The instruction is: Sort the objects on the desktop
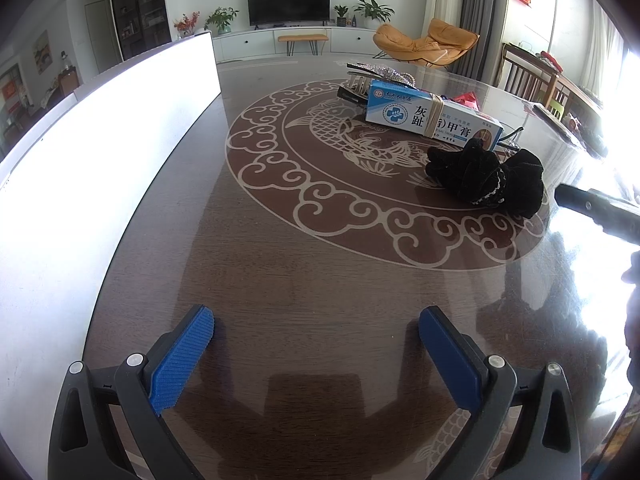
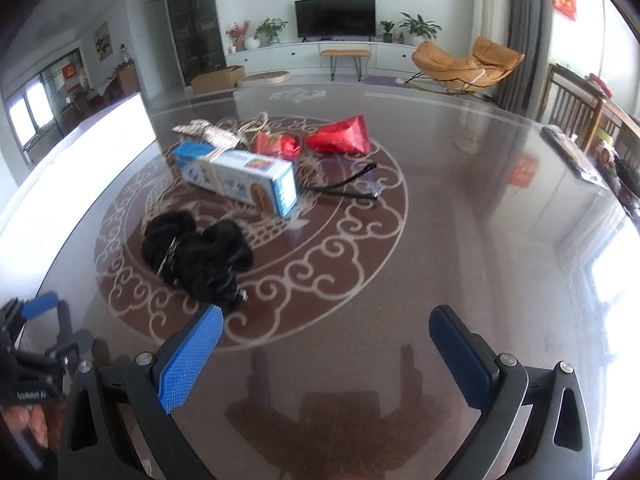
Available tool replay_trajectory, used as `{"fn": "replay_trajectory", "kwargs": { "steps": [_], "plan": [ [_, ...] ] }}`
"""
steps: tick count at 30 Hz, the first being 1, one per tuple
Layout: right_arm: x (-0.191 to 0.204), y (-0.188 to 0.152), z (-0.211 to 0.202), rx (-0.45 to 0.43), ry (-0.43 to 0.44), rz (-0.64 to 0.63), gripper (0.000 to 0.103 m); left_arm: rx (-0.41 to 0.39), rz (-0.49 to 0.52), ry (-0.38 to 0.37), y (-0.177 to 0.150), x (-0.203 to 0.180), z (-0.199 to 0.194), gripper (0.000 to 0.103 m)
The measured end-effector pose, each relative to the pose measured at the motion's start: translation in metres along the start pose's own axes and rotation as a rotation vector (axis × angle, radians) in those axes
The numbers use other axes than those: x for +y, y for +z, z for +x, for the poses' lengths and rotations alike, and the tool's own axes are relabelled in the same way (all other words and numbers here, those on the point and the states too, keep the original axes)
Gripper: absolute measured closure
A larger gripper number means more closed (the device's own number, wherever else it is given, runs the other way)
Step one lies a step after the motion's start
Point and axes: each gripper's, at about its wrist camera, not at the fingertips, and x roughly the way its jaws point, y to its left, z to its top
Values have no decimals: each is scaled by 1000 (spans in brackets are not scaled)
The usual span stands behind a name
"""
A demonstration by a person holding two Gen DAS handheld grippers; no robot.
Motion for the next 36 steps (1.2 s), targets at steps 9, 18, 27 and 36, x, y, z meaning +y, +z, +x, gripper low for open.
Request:
{"fn": "replay_trajectory", "kwargs": {
  "steps": [9, 18, 27, 36],
  "plan": [
    [73, 25, 42, 118, 235, -126, 0, 0, 0, 0, 0, 0, 0, 0],
    [100, -4, 10, 58, 234, -243, 0, 0, -1, 0, 0, -1, 0, 0],
    [70, -19, 13, 105, 157, -264, 0, -1, 0, 0, 0, 0, -1, 0],
    [69, -27, 21, 91, 150, -259, 0, -1, -1, 0, 0, -1, -1, 0]
  ]
}}
